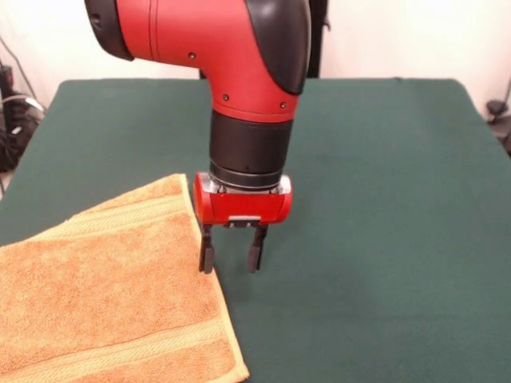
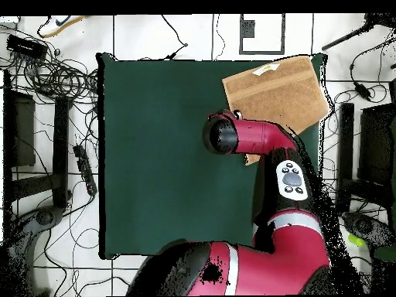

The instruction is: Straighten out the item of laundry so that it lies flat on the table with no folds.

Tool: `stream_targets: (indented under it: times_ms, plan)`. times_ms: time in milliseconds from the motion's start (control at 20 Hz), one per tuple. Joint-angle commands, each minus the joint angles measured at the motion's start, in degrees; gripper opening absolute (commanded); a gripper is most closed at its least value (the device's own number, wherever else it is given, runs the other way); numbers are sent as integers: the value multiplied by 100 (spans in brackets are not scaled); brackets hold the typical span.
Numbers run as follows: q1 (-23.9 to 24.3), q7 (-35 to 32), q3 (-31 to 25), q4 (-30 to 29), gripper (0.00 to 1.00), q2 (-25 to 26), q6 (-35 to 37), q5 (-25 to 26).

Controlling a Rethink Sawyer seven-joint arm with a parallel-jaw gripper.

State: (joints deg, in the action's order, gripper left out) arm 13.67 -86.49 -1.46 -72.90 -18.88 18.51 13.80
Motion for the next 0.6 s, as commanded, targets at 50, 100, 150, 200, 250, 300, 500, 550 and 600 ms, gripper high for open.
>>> stream_targets:
  times_ms: [50,100,150,200,250,300,500,550,600]
  plan:
    - [473,420,-680,-122,100,-89,1190,33]
    - [473,385,-692,-88,100,-51,1083,50]
    - [455,360,-689,2,100,12,1114,43]
    - [458,368,-708,48,100,55,1135,57]
    - [461,368,-719,84,100,81,1162,67]
    - [457,342,-719,138,100,111,1212,62]
    - [486,294,-761,201,100,155,1350,83]
    - [498,266,-755,152,100,146,1391,86]
    - [493,240,-731,157,100,167,1484,85]
